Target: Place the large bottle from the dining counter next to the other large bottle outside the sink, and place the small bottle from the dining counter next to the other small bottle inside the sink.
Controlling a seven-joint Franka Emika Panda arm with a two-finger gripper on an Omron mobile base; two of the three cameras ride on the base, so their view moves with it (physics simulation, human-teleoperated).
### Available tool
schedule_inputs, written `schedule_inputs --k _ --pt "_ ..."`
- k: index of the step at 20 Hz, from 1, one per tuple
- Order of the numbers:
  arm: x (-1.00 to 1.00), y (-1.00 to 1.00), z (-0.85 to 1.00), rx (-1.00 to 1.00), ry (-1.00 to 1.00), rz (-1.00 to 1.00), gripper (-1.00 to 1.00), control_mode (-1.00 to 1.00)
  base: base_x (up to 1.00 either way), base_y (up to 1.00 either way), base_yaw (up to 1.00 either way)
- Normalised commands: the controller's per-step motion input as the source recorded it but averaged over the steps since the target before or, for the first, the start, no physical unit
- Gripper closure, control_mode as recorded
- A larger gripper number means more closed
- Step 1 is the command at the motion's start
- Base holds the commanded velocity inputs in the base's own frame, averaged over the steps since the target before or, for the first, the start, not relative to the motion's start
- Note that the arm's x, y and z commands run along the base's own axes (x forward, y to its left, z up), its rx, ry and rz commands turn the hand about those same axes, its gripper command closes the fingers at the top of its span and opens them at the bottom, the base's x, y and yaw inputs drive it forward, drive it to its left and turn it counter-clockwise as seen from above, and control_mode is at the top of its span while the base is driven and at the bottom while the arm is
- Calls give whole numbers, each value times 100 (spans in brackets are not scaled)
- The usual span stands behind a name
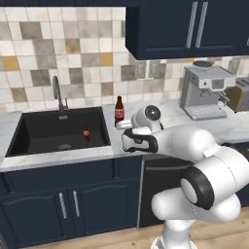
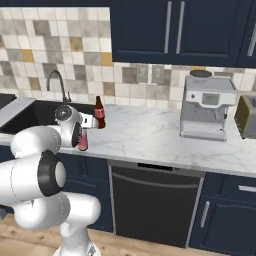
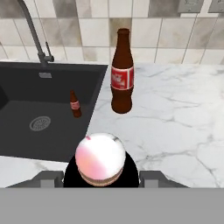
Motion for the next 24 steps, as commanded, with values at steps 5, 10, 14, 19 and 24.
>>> schedule_inputs --k 5,10,14,19,24 --pt "0 0 0 0 0 0 100 100 24 25 0" --pt "0 0 0 0 0 0 100 100 1 36 0" --pt "0 0 0 0 0 0 100 100 0 47 0" --pt "0 0 0 0 0 0 100 100 7 31 0" --pt "0 0 0 0 0 0 100 100 6 0 0"
